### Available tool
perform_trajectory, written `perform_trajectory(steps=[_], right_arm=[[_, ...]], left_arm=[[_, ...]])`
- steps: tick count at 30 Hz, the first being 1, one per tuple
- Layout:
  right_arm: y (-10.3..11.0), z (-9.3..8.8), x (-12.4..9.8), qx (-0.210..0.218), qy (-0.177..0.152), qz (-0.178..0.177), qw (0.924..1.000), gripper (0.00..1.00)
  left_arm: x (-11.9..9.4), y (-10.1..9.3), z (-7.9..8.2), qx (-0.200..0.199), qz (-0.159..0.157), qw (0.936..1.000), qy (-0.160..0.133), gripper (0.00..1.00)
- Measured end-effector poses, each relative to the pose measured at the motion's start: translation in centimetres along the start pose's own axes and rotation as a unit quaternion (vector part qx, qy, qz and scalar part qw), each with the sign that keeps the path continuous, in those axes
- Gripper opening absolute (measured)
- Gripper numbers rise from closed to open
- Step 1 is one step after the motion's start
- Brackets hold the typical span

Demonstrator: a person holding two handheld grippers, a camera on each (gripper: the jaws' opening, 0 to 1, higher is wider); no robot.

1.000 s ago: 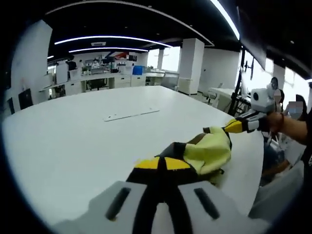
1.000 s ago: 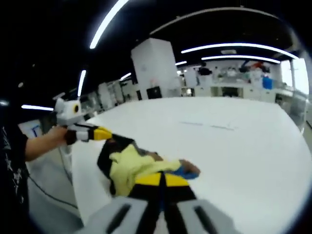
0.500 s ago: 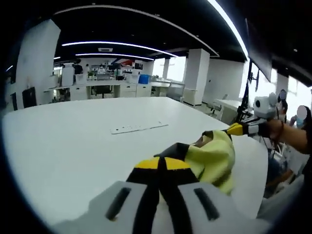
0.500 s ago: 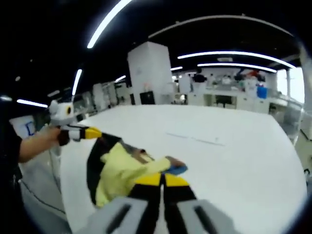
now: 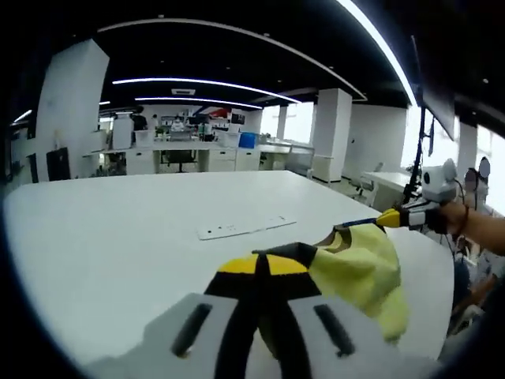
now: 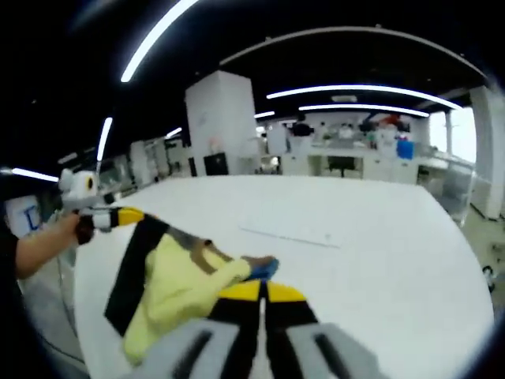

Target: Fold the garment on the visible template until the final outline fits inside the template.

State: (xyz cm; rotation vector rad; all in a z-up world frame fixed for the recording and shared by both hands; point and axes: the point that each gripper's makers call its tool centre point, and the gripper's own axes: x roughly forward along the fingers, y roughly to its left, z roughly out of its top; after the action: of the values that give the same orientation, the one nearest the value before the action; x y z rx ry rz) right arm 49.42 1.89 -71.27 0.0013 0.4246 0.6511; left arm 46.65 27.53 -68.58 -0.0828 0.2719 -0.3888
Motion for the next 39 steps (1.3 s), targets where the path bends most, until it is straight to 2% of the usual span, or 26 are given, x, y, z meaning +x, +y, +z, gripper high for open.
perform_trajectory(steps=[7,11,16,18,21,22,23,27,30,33,36,39], right_arm=[[-2.2,0.7,2.9,0.020,-0.010,-0.032,0.9992,0.00],[-3.8,0.6,4.9,0.036,-0.010,-0.049,0.9981,0.00],[-4.9,-0.2,6.6,0.048,-0.003,-0.062,0.9969,0.00],[-5.6,-0.8,7.5,0.049,0.006,-0.066,0.9966,0.00],[-6.4,-2.0,8.4,0.064,0.017,-0.072,0.9952,0.00],[-6.8,-2.5,8.8,0.067,0.022,-0.078,0.9945,0.00],[-7.0,-2.9,9.0,0.066,0.028,-0.082,0.9941,0.00],[-8.3,-4.1,10.8,0.068,0.044,-0.089,0.9927,0.00],[-8.5,-4.7,10.9,0.066,0.050,-0.094,0.9921,0.00],[-9.1,-5.2,11.9,0.080,0.051,-0.097,0.9908,0.00],[-9.3,-5.8,12.4,0.092,0.063,-0.097,0.9890,0.00],[-8.6,-5.7,12.0,0.102,0.061,-0.086,0.9891,0.00]], left_arm=[[3.0,2.5,-0.3,-0.014,0.033,0.9993,-0.008,0.00],[4.7,3.8,-1.6,-0.033,0.049,0.9982,0.003,0.00],[6.7,5.5,-3.1,-0.041,0.063,0.9971,0.015,0.00],[7.4,6.2,-4.4,-0.040,0.077,0.9953,0.043,0.00],[8.3,6.6,-4.8,-0.058,0.067,0.9953,0.037,0.00],[8.5,6.6,-5.2,-0.056,0.070,0.9949,0.044,0.00],[9.1,7.6,-6.0,-0.047,0.080,0.9937,0.063,0.00],[10.1,7.5,-7.3,-0.052,0.080,0.9927,0.073,0.00],[10.5,7.8,-8.5,-0.016,0.087,0.9908,0.102,0.00],[11.1,8.0,-9.0,-0.027,0.087,0.9905,0.103,0.00],[11.1,8.4,-9.5,-0.001,0.092,0.9891,0.115,0.00],[11.1,8.5,-9.6,-0.009,0.099,0.9881,0.118,0.00]])
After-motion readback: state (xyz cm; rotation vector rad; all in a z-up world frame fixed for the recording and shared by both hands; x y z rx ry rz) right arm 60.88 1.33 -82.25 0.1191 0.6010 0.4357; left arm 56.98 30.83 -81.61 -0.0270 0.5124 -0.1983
